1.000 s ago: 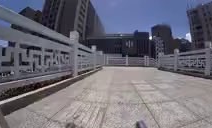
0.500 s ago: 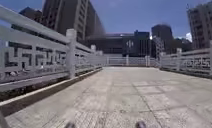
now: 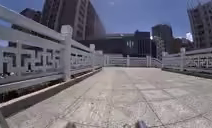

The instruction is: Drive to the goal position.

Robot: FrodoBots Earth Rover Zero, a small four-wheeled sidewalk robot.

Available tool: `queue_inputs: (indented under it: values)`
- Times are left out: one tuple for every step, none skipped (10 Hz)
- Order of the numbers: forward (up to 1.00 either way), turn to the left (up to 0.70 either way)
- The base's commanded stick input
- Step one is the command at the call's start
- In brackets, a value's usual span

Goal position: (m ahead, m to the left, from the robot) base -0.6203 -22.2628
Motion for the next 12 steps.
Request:
queue_inputs:
  values:
    - [0.7,0.0]
    - [0.7,0.0]
    - [0.7,0.0]
    - [0.7,0.0]
    - [0.7,0.0]
    - [0.7,0.0]
    - [0.64,0.0]
    - [0.45,0.0]
    - [0.7,0.0]
    - [0.7,0.0]
    - [0.7,0.0]
    - [0.7,0.0]
